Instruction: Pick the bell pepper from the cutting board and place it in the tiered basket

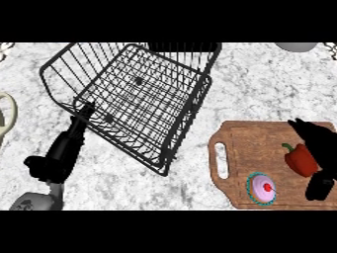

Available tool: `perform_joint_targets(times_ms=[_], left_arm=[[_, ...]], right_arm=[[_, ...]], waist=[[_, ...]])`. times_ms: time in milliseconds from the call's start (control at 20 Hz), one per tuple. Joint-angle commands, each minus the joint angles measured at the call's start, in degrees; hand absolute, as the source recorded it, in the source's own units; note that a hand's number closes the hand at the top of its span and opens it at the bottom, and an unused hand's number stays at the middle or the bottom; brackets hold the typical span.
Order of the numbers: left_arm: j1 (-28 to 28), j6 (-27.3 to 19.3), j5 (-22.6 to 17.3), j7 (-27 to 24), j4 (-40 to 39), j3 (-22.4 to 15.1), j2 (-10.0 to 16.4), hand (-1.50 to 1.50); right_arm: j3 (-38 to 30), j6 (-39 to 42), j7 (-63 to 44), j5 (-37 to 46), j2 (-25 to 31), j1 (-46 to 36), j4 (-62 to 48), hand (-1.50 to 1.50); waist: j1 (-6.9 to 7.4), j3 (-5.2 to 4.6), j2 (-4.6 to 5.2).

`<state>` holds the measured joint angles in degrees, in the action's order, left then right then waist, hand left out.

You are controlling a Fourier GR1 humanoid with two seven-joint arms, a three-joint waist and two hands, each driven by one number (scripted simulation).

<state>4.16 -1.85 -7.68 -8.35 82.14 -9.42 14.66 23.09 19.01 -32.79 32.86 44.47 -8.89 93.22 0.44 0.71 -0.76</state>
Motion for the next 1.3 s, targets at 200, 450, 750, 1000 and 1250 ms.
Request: perform_joint_targets(times_ms=[200, 450, 750, 1000, 1250], left_arm=[[-2.0, 3.5, -0.1, 1.8, -1.4, -1.0, -1.0, 0.0], [3.3, 3.9, -0.7, 4.1, -4.1, 0.4, -1.9, 0.0], [7.6, 4.4, -0.3, 3.4, -8.2, 2.7, -2.8, 0.0], [-0.1, 4.1, 0.5, 2.2, -3.2, 2.3, -1.9, 0.0], [-2.5, 2.5, 0.3, 2.2, -0.4, 3.1, -2.1, 0.0]], right_arm=[[-0.9, -4.6, 6.8, 4.8, -4.0, 3.3, -6.2, -1.5], [-1.7, -10.2, 15.0, 6.1, -7.9, -0.7, -9.2, 1.5], [-3.2, -9.8, 17.1, 7.8, -8.2, 1.0, -6.4, 1.5], [-2.2, -10.5, 1.9, 11.2, -13.5, 6.6, 1.7, 1.5], [-3.4, -17.5, -13.2, 15.3, -18.0, 19.4, 9.6, 1.5]], waist=[[-0.4, -0.69, 0.81], [-0.36, -0.66, 0.99], [-1.01, -0.72, 0.89], [-1.8, -0.8, 0.52], [-5.78, -0.92, -0.1]])
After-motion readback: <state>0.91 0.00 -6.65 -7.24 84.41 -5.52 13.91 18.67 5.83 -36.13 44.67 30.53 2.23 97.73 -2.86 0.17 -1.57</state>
